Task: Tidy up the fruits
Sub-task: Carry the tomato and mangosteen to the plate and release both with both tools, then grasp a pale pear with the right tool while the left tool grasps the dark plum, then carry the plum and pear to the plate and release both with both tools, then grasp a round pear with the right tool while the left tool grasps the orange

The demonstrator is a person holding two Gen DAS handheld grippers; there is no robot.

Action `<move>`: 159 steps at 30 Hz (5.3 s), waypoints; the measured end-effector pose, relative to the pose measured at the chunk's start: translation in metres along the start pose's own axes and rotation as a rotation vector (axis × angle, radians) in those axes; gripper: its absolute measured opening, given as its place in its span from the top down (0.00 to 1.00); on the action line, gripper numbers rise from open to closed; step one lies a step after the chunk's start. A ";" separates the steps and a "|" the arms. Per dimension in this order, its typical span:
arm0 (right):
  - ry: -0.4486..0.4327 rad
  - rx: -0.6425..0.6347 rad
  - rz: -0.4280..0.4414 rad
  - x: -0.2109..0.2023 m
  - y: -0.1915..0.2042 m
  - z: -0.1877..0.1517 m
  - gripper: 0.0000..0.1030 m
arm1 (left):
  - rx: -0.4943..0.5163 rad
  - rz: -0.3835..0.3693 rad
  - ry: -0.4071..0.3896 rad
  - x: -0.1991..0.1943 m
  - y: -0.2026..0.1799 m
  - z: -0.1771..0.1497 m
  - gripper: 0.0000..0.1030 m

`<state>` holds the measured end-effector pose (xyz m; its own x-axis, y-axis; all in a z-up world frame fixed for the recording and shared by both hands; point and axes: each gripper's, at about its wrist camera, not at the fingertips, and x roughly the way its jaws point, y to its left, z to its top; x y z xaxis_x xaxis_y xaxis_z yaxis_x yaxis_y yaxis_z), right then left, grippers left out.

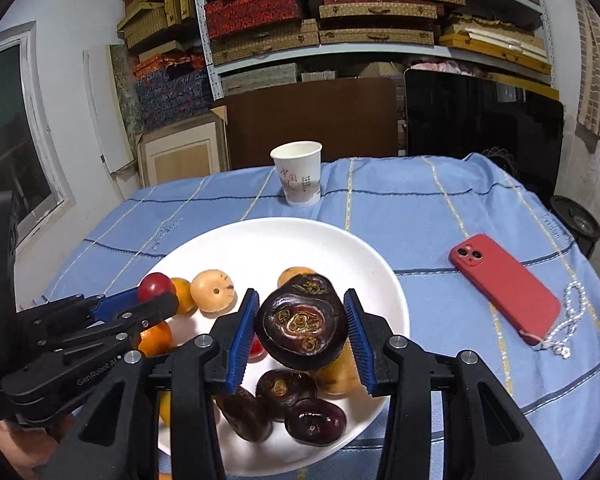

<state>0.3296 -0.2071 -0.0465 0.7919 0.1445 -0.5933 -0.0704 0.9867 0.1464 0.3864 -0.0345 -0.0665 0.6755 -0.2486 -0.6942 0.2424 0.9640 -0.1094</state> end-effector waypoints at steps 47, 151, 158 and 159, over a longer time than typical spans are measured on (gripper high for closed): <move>0.195 -0.181 -0.087 -0.053 0.055 -0.114 0.59 | -0.027 0.007 -0.003 -0.169 0.055 -0.155 0.15; 0.154 -0.130 0.076 -0.085 0.061 -0.109 0.41 | 0.031 0.007 -0.029 -0.169 0.050 -0.132 0.20; 0.188 -0.173 0.058 -0.065 0.078 -0.116 0.41 | 0.032 -0.003 -0.022 -0.175 0.050 -0.146 0.20; 0.185 -0.181 0.053 -0.062 0.080 -0.116 0.41 | 0.031 -0.005 -0.020 -0.175 0.050 -0.146 0.20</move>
<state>0.2049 -0.1282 -0.0895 0.6613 0.1910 -0.7254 -0.2294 0.9722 0.0469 0.1782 0.0708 -0.0541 0.6881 -0.2555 -0.6791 0.2668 0.9595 -0.0907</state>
